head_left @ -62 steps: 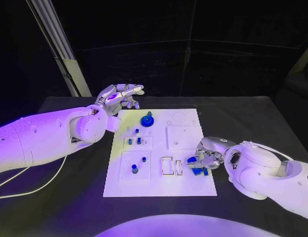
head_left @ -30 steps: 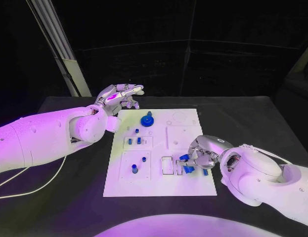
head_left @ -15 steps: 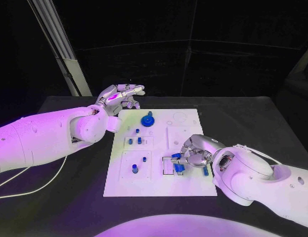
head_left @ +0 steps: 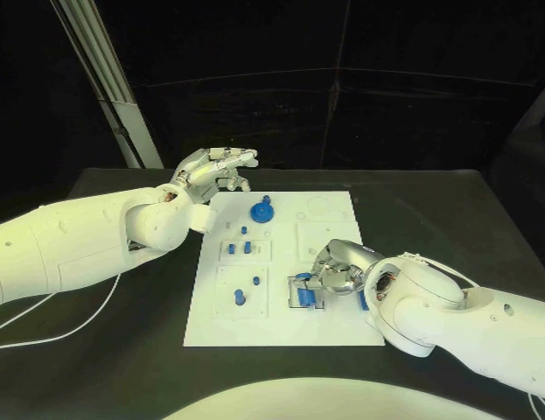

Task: Assemble the parts on the task board

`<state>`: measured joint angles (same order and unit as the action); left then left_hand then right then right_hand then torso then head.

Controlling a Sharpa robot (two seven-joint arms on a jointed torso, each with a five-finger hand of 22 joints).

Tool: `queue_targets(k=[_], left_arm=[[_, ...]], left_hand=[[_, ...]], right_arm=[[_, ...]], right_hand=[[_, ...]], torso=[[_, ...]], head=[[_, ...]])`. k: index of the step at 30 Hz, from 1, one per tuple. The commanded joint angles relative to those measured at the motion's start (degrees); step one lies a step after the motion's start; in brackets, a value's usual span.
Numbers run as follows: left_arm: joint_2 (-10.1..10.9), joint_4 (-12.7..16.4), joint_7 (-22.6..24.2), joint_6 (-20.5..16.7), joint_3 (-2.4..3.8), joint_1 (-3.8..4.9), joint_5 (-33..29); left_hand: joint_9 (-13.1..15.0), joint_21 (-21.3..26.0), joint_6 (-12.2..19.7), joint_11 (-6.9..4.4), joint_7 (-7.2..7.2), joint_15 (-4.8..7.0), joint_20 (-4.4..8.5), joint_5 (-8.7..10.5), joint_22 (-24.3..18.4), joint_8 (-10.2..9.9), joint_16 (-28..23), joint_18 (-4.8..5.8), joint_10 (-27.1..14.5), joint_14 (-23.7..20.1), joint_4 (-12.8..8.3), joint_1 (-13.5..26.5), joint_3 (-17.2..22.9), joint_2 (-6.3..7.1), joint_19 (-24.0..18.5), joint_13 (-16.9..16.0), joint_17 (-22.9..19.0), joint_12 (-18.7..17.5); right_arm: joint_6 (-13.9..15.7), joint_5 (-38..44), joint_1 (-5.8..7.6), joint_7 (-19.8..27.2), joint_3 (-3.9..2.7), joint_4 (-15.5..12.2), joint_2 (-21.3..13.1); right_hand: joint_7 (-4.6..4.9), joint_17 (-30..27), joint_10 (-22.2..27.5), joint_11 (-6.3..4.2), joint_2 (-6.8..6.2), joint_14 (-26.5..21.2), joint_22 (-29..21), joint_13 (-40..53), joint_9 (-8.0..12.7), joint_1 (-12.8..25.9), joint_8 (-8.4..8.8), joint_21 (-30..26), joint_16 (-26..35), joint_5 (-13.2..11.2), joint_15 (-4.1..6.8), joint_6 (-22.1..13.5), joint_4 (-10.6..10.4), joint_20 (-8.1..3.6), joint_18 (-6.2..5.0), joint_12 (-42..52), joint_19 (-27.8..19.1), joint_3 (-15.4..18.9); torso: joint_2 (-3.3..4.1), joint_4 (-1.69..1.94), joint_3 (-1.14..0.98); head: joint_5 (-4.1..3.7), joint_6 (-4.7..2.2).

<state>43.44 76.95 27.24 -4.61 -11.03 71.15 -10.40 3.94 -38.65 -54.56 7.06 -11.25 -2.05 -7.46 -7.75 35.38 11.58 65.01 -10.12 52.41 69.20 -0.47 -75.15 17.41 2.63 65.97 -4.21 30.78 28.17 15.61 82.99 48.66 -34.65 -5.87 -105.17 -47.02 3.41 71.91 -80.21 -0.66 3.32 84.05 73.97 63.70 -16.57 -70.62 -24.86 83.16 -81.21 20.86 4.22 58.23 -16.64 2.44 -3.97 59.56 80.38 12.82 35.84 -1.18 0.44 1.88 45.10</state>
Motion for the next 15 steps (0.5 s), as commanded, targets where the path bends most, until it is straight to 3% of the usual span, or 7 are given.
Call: queue_targets(k=[1, 8, 15], left_arm=[[-0.1, 0.0, 0.1, 0.8, 0.05, 0.1, 0.2], [-0.2, -0.1, 0.1, 0.9, 0.05, 0.1, 0.2], [-0.2, -0.1, 0.1, 0.9, 0.05, 0.1, 0.2]], left_hand=[[0.0, 0.3, 0.5, 0.0, 0.06, -0.04, -0.32, -0.17, -0.1, 0.2, -0.3, -0.39, -0.4, -0.4, -0.3, -0.5, 0.0, 0.2, 0.0, 0.1, -0.1, 0.2], [0.0, 0.4, 0.5, 0.01, 0.06, -0.05, -0.34, -0.16, -0.2, 0.3, -0.3, -0.39, -0.5, -0.5, -0.4, -0.5, 0.0, 0.22, 0.0, 0.1, -0.2, 0.3], [0.0, 0.4, 0.5, 0.01, 0.06, -0.05, -0.34, -0.16, -0.2, 0.3, -0.3, -0.39, -0.5, -0.5, -0.4, -0.5, 0.0, 0.22, 0.0, 0.1, -0.2, 0.3]], right_arm=[[-1.1, -0.7, 0.1, -0.2, -0.04, 0.3, 0.5], [-1.1, -0.7, 0.1, -0.2, -0.05, 1.0, 1.4], [-1.3, -0.3, 0.1, -0.2, -0.05, 1.5, 1.7]], right_hand=[[-0.14, 0.1, -0.1, -0.36, 0.22, 2.7, 0.0, 0.0, -0.2, 0.4, -0.21, 0.1, -0.3, -0.6, 0.36, 0.6, 0.0, -0.41, 0.48, -0.4, 0.0, 0.4], [-0.24, 0.0, -0.2, -0.46, 0.56, 2.7, -0.1, -0.1, -0.7, 1.0, -0.32, 0.0, -0.2, -2.6, 0.45, 0.7, 0.0, -0.52, 0.46, -0.9, 0.0, 1.2], [-0.25, -0.4, -0.1, -0.43, 0.82, 2.6, -0.6, -0.3, -2.1, 4.3, -0.36, -0.2, 0.3, -16.5, 0.48, 0.4, 0.0, -0.59, 0.37, -2.4, -0.3, 4.4]], torso=[[-0.04, -0.04, -0.04], [-0.07, -0.01, -0.06], [-0.06, -0.04, -0.05]], head=[[0.04, 0.09], [0.14, 0.08], [0.23, 0.07]])
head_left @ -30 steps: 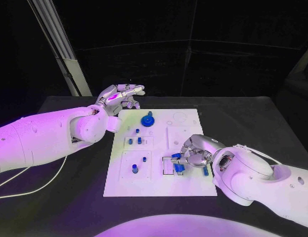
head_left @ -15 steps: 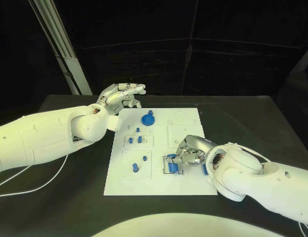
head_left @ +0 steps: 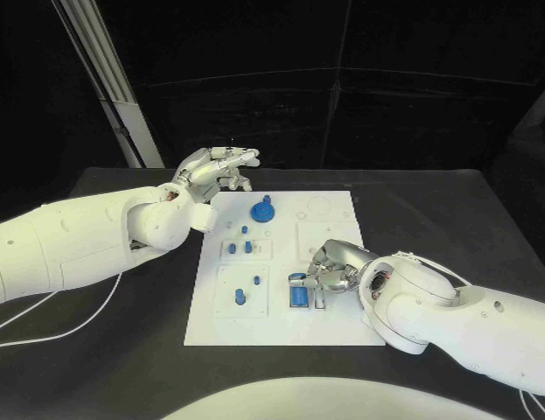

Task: Assemble the parts on the task board

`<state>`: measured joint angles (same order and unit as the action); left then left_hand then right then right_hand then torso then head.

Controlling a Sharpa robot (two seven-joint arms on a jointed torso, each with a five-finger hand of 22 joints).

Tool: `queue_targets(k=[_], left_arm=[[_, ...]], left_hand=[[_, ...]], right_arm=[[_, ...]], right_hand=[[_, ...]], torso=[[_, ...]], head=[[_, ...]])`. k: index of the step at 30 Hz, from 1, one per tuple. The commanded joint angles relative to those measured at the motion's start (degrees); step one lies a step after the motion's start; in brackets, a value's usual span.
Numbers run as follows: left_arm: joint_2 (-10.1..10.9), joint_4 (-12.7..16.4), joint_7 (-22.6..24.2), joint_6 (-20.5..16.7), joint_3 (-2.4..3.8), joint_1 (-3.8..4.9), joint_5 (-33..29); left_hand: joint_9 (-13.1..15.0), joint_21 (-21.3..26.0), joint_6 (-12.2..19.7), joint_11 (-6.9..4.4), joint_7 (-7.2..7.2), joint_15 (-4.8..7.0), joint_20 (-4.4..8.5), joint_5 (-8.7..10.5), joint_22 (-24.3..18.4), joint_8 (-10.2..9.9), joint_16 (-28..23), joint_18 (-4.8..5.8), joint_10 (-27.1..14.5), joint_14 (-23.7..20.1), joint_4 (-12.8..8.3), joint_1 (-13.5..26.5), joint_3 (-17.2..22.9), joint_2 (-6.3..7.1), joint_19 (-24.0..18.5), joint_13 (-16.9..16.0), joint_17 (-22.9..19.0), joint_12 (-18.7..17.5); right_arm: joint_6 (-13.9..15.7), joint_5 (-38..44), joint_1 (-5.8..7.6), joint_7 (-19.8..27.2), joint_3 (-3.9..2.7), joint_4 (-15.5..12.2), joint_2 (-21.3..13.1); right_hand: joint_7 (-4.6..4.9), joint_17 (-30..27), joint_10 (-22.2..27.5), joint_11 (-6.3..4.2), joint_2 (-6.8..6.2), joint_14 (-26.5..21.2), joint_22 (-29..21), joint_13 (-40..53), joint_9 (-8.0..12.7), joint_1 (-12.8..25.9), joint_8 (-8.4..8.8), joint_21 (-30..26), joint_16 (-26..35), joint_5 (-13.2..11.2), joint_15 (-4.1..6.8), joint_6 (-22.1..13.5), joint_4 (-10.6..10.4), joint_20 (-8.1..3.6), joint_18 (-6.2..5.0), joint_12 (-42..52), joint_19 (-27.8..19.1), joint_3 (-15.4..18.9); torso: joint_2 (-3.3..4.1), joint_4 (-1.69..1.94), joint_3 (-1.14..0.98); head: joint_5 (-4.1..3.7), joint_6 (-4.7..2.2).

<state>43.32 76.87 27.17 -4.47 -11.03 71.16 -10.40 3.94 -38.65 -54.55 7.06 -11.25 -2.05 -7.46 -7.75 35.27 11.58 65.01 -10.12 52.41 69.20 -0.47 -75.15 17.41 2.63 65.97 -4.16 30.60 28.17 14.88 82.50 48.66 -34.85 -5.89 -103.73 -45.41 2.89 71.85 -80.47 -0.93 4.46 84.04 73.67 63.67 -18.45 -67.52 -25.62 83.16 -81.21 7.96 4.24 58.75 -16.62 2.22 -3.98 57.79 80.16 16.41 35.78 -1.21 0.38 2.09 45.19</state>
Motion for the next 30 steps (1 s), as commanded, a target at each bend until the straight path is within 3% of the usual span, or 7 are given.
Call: queue_targets(k=[1, 6, 10, 15, 20, 25, 30], left_arm=[[-0.1, 0.0, 0.1, 0.7, 0.05, 0.09, 0.2], [-0.1, 0.0, 0.1, 0.7, 0.05, 0.09, 0.2], [0.0, 0.0, 0.1, 0.7, 0.05, 0.09, 0.2], [0.0, 0.0, 0.1, 0.7, 0.05, 0.09, 0.2], [0.0, 0.0, 0.1, 0.7, 0.04, 0.09, 0.2], [0.0, 0.0, 0.1, 0.8, 0.04, 0.08, 0.2], [0.2, 0.0, 0.0, 0.7, 0.03, 0.08, 0.2]], left_hand=[[0.0, 0.4, 0.5, 0.01, 0.06, -0.05, -0.34, -0.16, -0.1, 0.3, -0.3, -0.39, -0.5, -0.5, -0.4, -0.5, 0.0, 0.22, 0.0, 0.1, 0.0, 0.3], [0.0, 0.4, 0.5, 0.01, 0.06, -0.05, -0.34, -0.16, -0.1, 0.3, -0.3, -0.39, -0.5, -0.5, -0.4, -0.5, 0.0, 0.22, 0.0, 0.1, 0.0, 0.3], [0.0, 0.4, 0.5, 0.01, 0.06, -0.05, -0.34, -0.16, -0.1, 0.3, -0.3, -0.39, -0.5, -0.5, -0.4, -0.5, 0.0, 0.22, 0.0, 0.1, 0.0, 0.3], [0.0, 0.4, 0.5, 0.01, 0.06, -0.05, -0.34, -0.16, -0.1, 0.3, -0.3, -0.39, -0.5, -0.5, -0.4, -0.5, 0.0, 0.22, 0.0, 0.1, 0.0, 0.3], [0.0, 0.4, 0.5, 0.01, 0.06, -0.05, -0.34, -0.16, -0.1, 0.3, -0.3, -0.39, -0.5, -0.5, -0.4, -0.5, 0.0, 0.22, 0.0, 0.1, 0.0, 0.3], [0.0, 0.4, 0.5, 0.01, 0.06, -0.05, -0.34, -0.16, -0.1, 0.3, -0.3, -0.39, -0.5, -0.5, -0.4, -0.5, 0.0, 0.22, 0.0, 0.1, 0.0, 0.3], [0.0, 0.4, 0.5, 0.01, 0.06, -0.05, -0.34, -0.16, -0.1, 0.3, -0.3, -0.39, -0.5, -0.5, -0.4, -0.5, 0.0, 0.22, 0.0, 0.1, 0.0, 0.3]], right_arm=[[-0.6, 0.3, 0.1, -0.1, -0.03, 0.1, 0.1], [-0.6, 1.4, 0.1, -0.1, -0.03, 0.4, 0.0], [-0.7, 2.0, 0.1, -0.1, -0.03, 0.4, -0.2], [-1.1, 2.5, 0.1, 0.0, -0.03, -0.1, -0.6], [-1.7, 2.6, 0.09, 0.3, -0.02, -0.7, -0.8], [-0.2, 2.7, 0.09, 0.9, -0.01, -1.4, -1.7], [3.0, 0.9, 0.09, 3.0, 0.01, -3.3, -5.3]], right_hand=[[0.3, -0.6, 0.2, -0.14, -0.57, 2.5, -0.4, -0.5, -0.4, 1.9, 0.44, -0.3, 0.5, -4.9, 0.43, -0.3, 0.0, -0.37, 0.35, -1.0, -0.2, 1.3], [0.41, -1.7, 1.1, -0.06, -2.43, 2.3, -1.4, -2.2, -0.8, 5.5, 0.65, -0.8, 1.2, -5.2, 0.39, -0.8, -0.2, -0.38, 0.15, -3.7, -0.8, 2.9], [0.41, -1.8, 1.2, -0.05, -2.67, 2.3, -1.5, -2.4, -0.9, 5.8, 0.63, -0.9, 1.3, -5.2, 0.39, -0.8, -0.1, -0.38, 0.13, -4.2, -0.9, 2.8], [0.37, -1.7, 1.1, -0.06, -2.01, 2.3, -1.4, -2.3, -1.6, 1.1, 0.35, -0.9, 1.4, -4.9, 0.35, -0.7, 1.3, -0.29, 0.14, -4.4, -0.8, 0.8], [0.36, -1.3, 1.0, -0.12, -1.06, 2.4, -1.3, -2.1, -2.3, -5.7, 0.04, -0.9, 1.3, -1.6, 0.4, -0.8, 4.4, -0.3, 0.16, -4.7, -0.7, -1.2], [0.47, -1.5, 1.0, -0.05, -0.87, 2.4, -1.4, -2.2, -2.6, -6.7, 0.05, -1.0, 1.5, -0.8, 0.36, -1.0, 4.8, -0.28, 0.14, -5.0, -0.8, -1.3], [1.08, -1.9, 1.6, 0.43, -1.23, 2.3, -1.8, -3.1, -2.4, -5.9, 1.34, -1.3, 1.8, 2.3, 0.01, -2.9, 3.9, -0.05, 0.07, -6.7, -1.1, -0.2]], torso=[[-0.01, -0.01, 0.02], [-0.01, -0.03, -0.01], [0.01, 0.0, -0.01], [0.04, 0.0, -0.06], [0.0, -0.04, -0.04], [-0.02, 0.02, -0.05], [-0.03, -0.12, -0.06]], head=[[0.01, -0.02], [0.02, -0.08], [0.01, -0.08], [0.0, -0.09], [-0.03, -0.1], [-0.11, -0.22], [-0.05, -0.39]])
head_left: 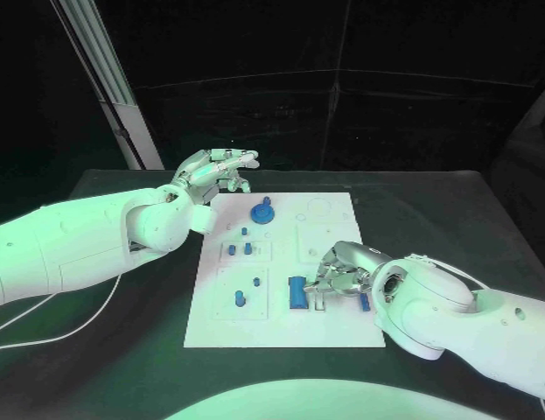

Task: Assemble the parts on the task board

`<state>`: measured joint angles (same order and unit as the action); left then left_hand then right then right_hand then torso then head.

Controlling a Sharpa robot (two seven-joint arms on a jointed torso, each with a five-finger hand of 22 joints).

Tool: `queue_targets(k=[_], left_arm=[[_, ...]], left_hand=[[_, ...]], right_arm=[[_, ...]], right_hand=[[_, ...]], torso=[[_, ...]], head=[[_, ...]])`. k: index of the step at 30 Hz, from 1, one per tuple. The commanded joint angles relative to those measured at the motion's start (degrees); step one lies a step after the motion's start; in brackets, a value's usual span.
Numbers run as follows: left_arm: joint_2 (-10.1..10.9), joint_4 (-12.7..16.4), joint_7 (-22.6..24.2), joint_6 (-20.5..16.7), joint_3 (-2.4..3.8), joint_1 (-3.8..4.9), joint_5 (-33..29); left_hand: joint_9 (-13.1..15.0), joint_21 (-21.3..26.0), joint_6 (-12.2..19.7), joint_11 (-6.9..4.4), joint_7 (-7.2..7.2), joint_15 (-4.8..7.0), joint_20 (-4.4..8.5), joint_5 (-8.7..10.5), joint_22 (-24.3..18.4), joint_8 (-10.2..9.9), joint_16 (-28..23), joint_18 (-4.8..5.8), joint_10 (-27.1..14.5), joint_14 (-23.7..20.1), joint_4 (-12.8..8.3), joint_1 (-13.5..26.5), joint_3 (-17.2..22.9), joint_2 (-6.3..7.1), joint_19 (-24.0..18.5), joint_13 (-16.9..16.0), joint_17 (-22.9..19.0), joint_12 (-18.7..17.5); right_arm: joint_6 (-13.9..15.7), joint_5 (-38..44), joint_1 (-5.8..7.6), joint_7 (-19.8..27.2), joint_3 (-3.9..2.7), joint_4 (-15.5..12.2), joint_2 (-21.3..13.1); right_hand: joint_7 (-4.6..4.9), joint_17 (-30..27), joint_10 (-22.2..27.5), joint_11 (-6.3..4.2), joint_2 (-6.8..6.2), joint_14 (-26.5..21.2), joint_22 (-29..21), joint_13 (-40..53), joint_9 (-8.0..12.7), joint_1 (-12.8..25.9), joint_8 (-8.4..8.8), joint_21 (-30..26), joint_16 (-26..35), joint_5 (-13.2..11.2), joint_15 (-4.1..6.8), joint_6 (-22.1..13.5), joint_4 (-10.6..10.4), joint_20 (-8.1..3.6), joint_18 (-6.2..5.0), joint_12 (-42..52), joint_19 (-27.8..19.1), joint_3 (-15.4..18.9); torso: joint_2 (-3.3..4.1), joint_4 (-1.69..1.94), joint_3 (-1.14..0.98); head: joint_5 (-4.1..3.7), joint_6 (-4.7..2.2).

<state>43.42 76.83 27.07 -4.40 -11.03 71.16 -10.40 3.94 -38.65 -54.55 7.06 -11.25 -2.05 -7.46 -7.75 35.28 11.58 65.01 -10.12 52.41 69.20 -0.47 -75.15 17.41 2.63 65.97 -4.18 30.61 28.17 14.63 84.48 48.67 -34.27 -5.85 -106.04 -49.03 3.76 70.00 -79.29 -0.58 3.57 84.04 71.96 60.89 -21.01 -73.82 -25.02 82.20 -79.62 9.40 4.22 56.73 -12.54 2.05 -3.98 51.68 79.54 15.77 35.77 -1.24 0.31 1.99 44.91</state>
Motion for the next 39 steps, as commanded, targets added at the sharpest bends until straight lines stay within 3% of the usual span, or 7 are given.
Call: queue_targets(k=[1, 7, 9, 15, 25, 28, 39], left_arm=[[0.2, 0.1, 0.2, 0.7, 0.03, 0.08, 0.2], [0.3, 0.1, 0.2, 0.7, 0.02, 0.07, 0.2], [0.3, 0.1, 0.1, 0.7, 0.01, 0.07, 0.2], [0.3, 0.0, 0.1, 0.8, -0.03, 0.06, 0.2], [0.3, 0.1, 0.0, 1.0, -0.09, 0.05, 0.2], [0.3, 0.1, 0.0, 1.0, -0.11, 0.05, 0.2], [0.4, 0.0, -0.1, 1.2, -0.13, 0.05, 0.2]], left_hand=[[0.0, 0.4, 0.5, 0.01, 0.06, -0.05, -0.34, -0.16, -0.1, 0.3, -0.3, -0.38, -0.5, -0.5, -0.4, -0.5, 0.0, 0.22, 0.0, 0.1, 0.0, 0.3], [0.0, 0.4, 0.5, 0.01, 0.06, -0.05, -0.34, -0.16, -0.1, 0.3, -0.3, -0.38, -0.5, -0.5, -0.4, -0.5, 0.0, 0.22, 0.0, 0.1, 0.0, 0.3], [0.0, 0.4, 0.5, 0.01, 0.06, -0.05, -0.34, -0.16, -0.1, 0.3, -0.3, -0.38, -0.5, -0.5, -0.4, -0.5, 0.0, 0.22, 0.0, 0.1, 0.0, 0.3], [0.0, 0.4, 0.5, 0.01, 0.06, -0.05, -0.34, -0.16, -0.1, 0.3, -0.3, -0.38, -0.5, -0.5, -0.4, -0.5, 0.0, 0.22, 0.0, 0.1, 0.0, 0.3], [0.0, 0.4, 0.5, 0.01, 0.06, -0.06, -0.34, -0.17, -0.1, 0.4, -0.3, -0.39, -0.5, -0.6, -0.4, -0.5, 0.0, 0.18, 0.0, 0.1, -0.2, 0.4], [0.0, 0.4, 0.5, 0.01, 0.06, -0.06, -0.34, -0.17, -0.1, 0.4, -0.3, -0.39, -0.5, -0.6, -0.4, -0.5, 0.0, 0.18, 0.0, 0.1, -0.2, 0.4], [0.0, 0.4, 0.5, 0.01, 0.06, -0.06, -0.34, -0.17, -0.1, 0.4, -0.3, -0.39, -0.5, -0.6, -0.4, -0.5, 0.0, 0.18, 0.0, 0.1, -0.2, 0.4]], right_arm=[[3.7, -1.4, 0.09, 2.7, -0.03, -1.4, -2.5], [4.7, -2.5, 0.12, 3.5, -0.04, -3.0, -8.1], [4.3, -2.3, 0.12, 3.4, -0.04, -3.0, -9.8], [1.9, 2.3, 0.11, 3.3, -0.03, -2.5, -12.8], [-3.2, 9.2, 0.08, 2.8, -0.01, -1.4, -13.0], [-4.6, 9.8, 0.08, 2.7, 0.0, -1.1, -12.7], [-11.0, 10.3, 0.06, 2.4, 0.01, -0.6, -11.3]], right_hand=[[0.36, 0.0, 0.5, 0.2, -0.34, 2.4, -0.1, -0.4, 0.2, 0.3, 1.07, -0.3, 0.2, 1.2, -0.06, -1.3, -0.3, 0.2, 0.07, -0.8, -0.5, 0.6], [1.45, 0.0, 1.2, 1.09, -0.01, 2.4, -0.1, -1.6, 1.2, -0.7, 4.1, -0.4, 0.3, 3.1, -0.77, -3.7, -0.7, 0.84, 0.07, -2.8, -0.5, 0.8], [1.66, 0.0, 1.2, 1.26, 0.25, 2.4, -0.1, -1.8, 1.5, -1.6, 5.1, -0.4, 0.4, 5.3, -0.96, -3.7, -0.7, 1.04, 0.04, -3.1, -0.5, 0.8], [1.45, 0.6, 0.9, 1.12, 0.33, 2.5, 0.4, -1.3, 1.5, -2.0, 5.46, -0.2, 0.1, 7.0, -0.93, -2.1, -1.2, 1.14, 0.14, -2.7, -0.2, 1.1], [1.12, 0.0, 1.1, 0.91, 0.81, 2.3, 0.0, -2.1, 1.4, -1.1, 5.74, -0.4, 0.5, 5.9, -0.78, -0.6, -3.0, 1.04, 0.04, -4.0, -0.5, 1.8], [1.06, -0.1, 1.2, 0.86, 0.69, 2.3, 0.0, -2.2, 1.3, -1.1, 5.72, -0.4, 0.6, 5.7, -0.74, -0.3, -3.2, 1.01, 0.03, -4.1, -0.5, 2.0], [1.05, -1.1, 1.6, 0.85, -0.18, 2.1, -0.9, -2.9, 1.2, -1.4, 6.18, -1.0, 1.3, 3.8, -0.69, -0.2, -3.6, 0.93, -0.15, -5.4, -1.1, 2.7]], torso=[[-0.05, -0.17, 0.01], [-0.02, -0.3, 0.08], [-0.01, -0.28, 0.04], [0.02, -0.15, 0.03], [0.07, 0.02, 0.0], [0.07, 0.05, 0.09], [0.01, 0.02, -0.04]], head=[[-0.01, -0.16], [-0.57, -0.39], [-1.04, -0.51], [-2.15, -0.62], [-2.79, -0.53], [-2.95, -0.38], [-2.81, 0.01]])
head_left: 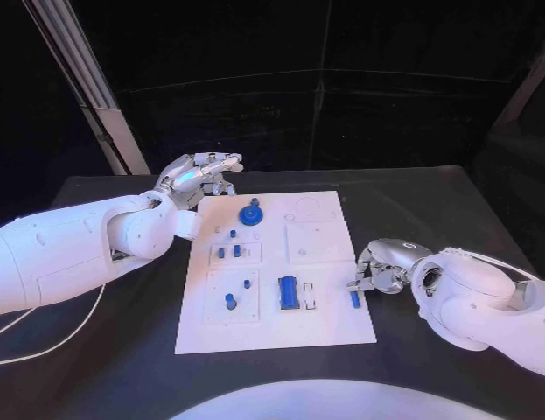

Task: Assemble the parts on the task board

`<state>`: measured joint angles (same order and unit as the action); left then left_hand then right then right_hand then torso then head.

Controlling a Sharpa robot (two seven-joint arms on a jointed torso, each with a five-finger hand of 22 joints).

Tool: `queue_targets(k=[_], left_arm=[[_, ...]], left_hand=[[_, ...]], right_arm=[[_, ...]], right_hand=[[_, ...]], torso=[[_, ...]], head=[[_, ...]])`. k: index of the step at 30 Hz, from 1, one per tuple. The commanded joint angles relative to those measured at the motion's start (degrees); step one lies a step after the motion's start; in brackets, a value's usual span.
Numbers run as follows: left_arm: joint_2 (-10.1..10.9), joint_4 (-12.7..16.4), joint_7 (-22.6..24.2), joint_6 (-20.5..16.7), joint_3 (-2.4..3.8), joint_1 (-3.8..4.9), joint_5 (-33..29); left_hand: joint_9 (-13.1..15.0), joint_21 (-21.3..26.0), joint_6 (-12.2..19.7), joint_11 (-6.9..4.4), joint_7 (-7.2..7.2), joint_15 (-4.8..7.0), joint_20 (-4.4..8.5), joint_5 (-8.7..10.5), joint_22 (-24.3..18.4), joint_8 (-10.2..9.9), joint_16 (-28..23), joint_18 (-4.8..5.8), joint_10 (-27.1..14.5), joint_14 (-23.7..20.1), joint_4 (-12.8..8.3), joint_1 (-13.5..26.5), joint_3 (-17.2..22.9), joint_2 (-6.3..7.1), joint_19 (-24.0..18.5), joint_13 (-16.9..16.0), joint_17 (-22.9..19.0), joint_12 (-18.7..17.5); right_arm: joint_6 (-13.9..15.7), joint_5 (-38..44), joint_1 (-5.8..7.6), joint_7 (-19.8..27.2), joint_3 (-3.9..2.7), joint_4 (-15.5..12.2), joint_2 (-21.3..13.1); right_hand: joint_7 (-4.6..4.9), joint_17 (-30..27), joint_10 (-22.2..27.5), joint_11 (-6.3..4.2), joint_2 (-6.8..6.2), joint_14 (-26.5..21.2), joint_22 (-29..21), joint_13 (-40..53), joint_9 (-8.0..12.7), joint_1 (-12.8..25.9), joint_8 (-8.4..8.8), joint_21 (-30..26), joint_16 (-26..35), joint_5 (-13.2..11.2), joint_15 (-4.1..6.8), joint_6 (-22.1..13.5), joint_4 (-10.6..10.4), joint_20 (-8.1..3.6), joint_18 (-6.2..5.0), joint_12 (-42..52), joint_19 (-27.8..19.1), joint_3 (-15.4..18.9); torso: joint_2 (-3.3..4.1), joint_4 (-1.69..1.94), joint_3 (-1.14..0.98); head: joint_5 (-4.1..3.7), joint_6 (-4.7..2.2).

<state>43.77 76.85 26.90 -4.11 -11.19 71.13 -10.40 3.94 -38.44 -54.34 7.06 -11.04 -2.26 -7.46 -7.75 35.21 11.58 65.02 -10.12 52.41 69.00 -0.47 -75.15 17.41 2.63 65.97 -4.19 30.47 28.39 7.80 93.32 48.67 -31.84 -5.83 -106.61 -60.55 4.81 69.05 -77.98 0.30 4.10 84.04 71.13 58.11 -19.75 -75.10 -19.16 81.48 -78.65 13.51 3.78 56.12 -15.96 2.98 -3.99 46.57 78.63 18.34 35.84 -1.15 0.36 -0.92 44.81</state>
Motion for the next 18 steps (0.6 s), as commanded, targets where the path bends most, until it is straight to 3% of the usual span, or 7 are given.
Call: queue_targets(k=[1, 13, 18], left_arm=[[0.0, 0.0, 0.1, 0.9, 0.03, 0.07, 0.2], [-0.1, -0.1, 0.0, 1.0, 0.01, 0.03, 0.2], [-0.1, -0.1, 0.0, 1.0, 0.01, 0.02, 0.2]], left_hand=[[0.0, 0.2, 0.3, 0.01, -0.15, 0.14, -0.34, -0.17, -0.1, 0.4, -0.3, -0.39, -0.5, -0.4, -0.4, -0.5, 0.0, 0.18, 0.0, 0.1, -0.1, 0.2], [0.0, 0.2, 0.3, 0.01, -0.15, 0.14, -0.34, -0.17, -0.1, 0.4, -0.3, -0.39, -0.5, -0.4, -0.4, -0.5, 0.0, 0.18, 0.0, 0.1, -0.1, 0.2], [0.0, 0.2, 0.3, 0.01, -0.15, 0.14, -0.34, -0.17, -0.1, 0.4, -0.3, -0.39, -0.5, -0.4, -0.4, -0.5, 0.0, 0.18, 0.0, 0.1, -0.1, 0.2]], right_arm=[[-4.4, 1.5, 0.05, 0.0, 0.0, 0.0, 0.3], [-6.7, 3.6, 0.04, -0.1, 0.02, 0.8, 2.0], [-7.7, 6.0, -0.01, -0.2, 0.03, 1.3, 3.0]], right_hand=[[0.0, -0.1, 0.3, -0.04, -0.72, 2.1, 0.0, -0.1, -0.1, -0.1, 0.32, -0.2, 0.3, -0.4, -0.25, 0.4, -0.2, 0.0, -0.14, -0.3, -0.2, 0.1], [0.0, -0.3, 0.4, -0.06, -1.0, 2.0, -0.3, -0.3, -0.3, -1.9, 0.56, -0.4, 0.6, -0.2, -0.23, 0.6, 0.5, -0.01, -0.19, -0.7, -0.4, -0.1], [0.05, -0.4, 0.6, -0.08, -1.42, 2.0, -0.4, -0.4, -0.5, -4.6, 0.85, -0.6, 0.8, -0.4, -0.22, 0.7, 2.1, -0.04, -0.21, -1.2, -0.5, -0.5]], torso=[[-0.07, -0.08, -0.06], [-0.03, -0.02, -0.02], [-0.05, 0.01, 0.03]], head=[[0.11, 0.11], [-0.04, 0.08], [-0.06, 0.07]])
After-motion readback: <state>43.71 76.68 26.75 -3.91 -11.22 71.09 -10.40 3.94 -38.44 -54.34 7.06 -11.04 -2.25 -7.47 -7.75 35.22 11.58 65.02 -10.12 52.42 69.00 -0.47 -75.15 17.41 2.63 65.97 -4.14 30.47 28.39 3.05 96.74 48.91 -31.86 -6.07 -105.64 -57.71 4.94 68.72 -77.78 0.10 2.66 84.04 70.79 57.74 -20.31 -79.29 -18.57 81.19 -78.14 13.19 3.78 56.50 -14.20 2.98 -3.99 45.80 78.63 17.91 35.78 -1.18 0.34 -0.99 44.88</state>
